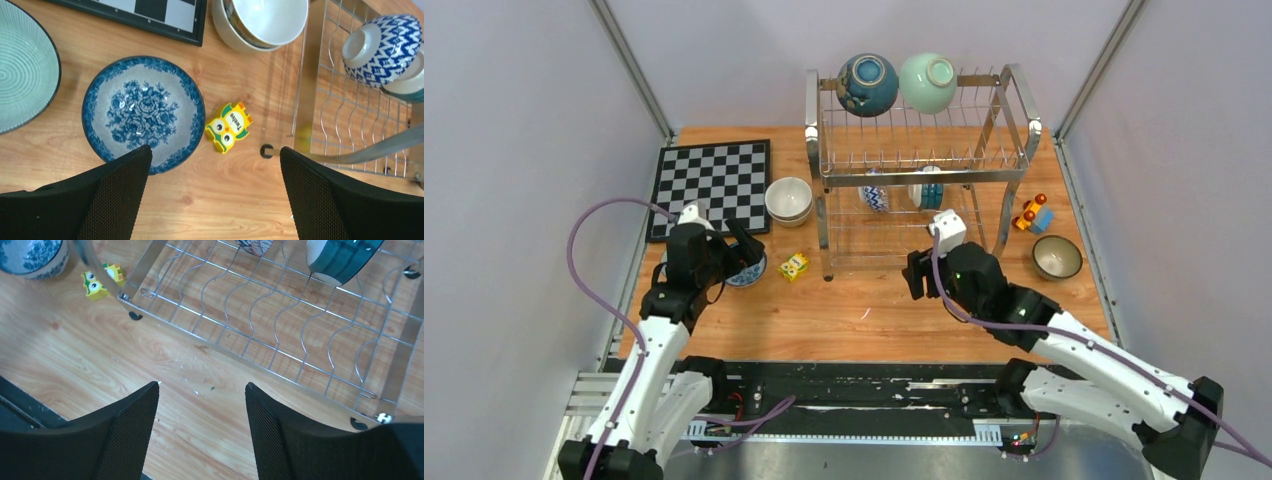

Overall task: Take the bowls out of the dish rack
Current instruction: Pick up the bowl from the dish rack.

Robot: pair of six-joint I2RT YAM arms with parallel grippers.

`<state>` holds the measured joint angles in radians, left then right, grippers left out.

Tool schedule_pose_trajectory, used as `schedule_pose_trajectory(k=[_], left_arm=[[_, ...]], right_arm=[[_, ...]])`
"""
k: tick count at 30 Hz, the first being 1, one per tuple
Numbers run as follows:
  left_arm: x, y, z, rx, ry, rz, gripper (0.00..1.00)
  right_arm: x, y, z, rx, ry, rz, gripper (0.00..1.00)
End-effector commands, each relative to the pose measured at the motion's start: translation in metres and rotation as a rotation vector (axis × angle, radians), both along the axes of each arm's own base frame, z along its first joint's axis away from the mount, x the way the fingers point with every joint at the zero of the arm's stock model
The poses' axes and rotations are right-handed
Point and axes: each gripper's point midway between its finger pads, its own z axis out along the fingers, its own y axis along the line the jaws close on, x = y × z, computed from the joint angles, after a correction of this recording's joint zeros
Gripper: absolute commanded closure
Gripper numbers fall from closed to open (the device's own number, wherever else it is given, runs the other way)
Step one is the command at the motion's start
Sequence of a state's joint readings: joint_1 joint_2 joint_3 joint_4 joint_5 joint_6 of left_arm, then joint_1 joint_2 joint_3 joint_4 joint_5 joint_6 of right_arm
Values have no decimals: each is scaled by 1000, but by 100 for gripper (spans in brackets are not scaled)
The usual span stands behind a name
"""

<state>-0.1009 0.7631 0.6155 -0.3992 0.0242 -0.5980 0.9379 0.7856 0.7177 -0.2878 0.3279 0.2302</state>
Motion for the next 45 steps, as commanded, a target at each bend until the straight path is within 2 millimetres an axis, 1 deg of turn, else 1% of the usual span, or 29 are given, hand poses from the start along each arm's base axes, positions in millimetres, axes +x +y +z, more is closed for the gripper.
schedule_pose_trajectory(k=[1, 2, 3, 6, 10, 12, 14, 16, 19, 23, 27, 29, 34, 38, 40, 45], left_arm=[[-11, -10, -2, -30, -6, -57, 0], [-13, -13, -3, -40, -4, -75, 0], [-14, -16, -3, -48, -4, -89, 0], [-18, -22, -6, -72, 3, -117, 0], [-24, -28, -8, -97, 3, -147, 1], [-27, -30, -7, -105, 7, -160, 2], [-30, -33, -6, -113, 13, -178, 2], [-35, -38, -4, -129, 12, -203, 2], [-40, -41, -2, -148, 7, -214, 3], [-44, -42, -4, -160, 13, -218, 3], [-47, -43, -5, -171, 4, -220, 3], [-48, -43, -4, -173, 1, -222, 3], [-49, -48, -5, -196, 0, -240, 3], [-48, -49, -6, -202, 4, -242, 4], [-48, -49, -8, -200, 9, -241, 4], [-48, -48, -12, -196, 22, -235, 4]], right_arm=[[18, 20, -2, 163, 38, 49, 33], [23, 22, -2, 186, 18, 44, 33], [31, 28, 7, 237, -35, 46, 33], [41, 40, 8, 316, -95, 60, 34], [61, 50, -8, 358, -36, 42, 35], [68, 59, -14, 385, 17, 53, 38], [79, 62, -20, 402, 43, 34, 39], [89, 63, -21, 423, 9, 19, 40], [107, 63, -16, 449, -73, 1, 40], [130, 67, -14, 478, -120, -3, 41], [150, 69, -25, 461, -110, -23, 45], [157, 69, -31, 441, -121, -24, 46], [173, 66, -30, 448, -162, -3, 46], [191, 59, -40, 445, -137, -28, 45], [196, 58, -40, 467, -137, -19, 46], [204, 69, -34, 533, -130, 62, 46]])
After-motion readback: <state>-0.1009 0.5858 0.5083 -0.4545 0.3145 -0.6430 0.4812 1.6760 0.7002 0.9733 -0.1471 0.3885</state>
